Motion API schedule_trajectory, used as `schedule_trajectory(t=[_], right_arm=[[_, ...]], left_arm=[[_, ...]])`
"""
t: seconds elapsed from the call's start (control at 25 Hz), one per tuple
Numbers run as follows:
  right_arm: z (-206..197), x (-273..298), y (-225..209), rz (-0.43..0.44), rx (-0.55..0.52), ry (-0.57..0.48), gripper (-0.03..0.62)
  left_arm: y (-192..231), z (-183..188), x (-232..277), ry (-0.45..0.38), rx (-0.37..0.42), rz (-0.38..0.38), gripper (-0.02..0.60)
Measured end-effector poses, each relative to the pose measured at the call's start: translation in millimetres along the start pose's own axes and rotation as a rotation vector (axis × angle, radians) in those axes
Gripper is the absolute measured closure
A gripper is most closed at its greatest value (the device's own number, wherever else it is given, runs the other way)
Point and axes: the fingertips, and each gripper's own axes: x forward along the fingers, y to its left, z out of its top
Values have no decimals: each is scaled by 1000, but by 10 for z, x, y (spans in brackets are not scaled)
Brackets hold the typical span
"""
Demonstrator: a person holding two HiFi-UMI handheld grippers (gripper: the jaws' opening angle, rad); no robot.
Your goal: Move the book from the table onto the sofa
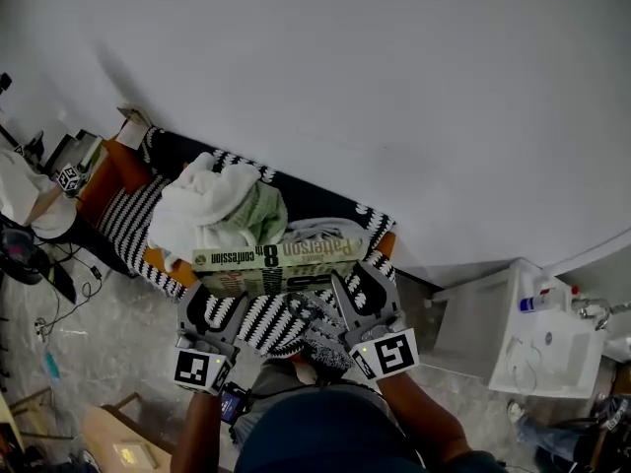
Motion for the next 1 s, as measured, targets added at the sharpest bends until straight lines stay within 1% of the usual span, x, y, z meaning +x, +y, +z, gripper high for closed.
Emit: schedule_trajectory(t=[0.12,0.44,0.76,1.0], right_arm=[[-144,93,2,-1,18,16,450],[-545,261,42,-3,38,81,450],[-967,312,30,-32,66,150,450],[-1287,402,-66,-52,104,206,450]], left_arm=[[92,-155,45,42,-20,11,291],[251,-562,120,82,-61,1,291],[294,-1016,209,146,-116,-26,291],[354,-1302,399,201,-150,-48,291]])
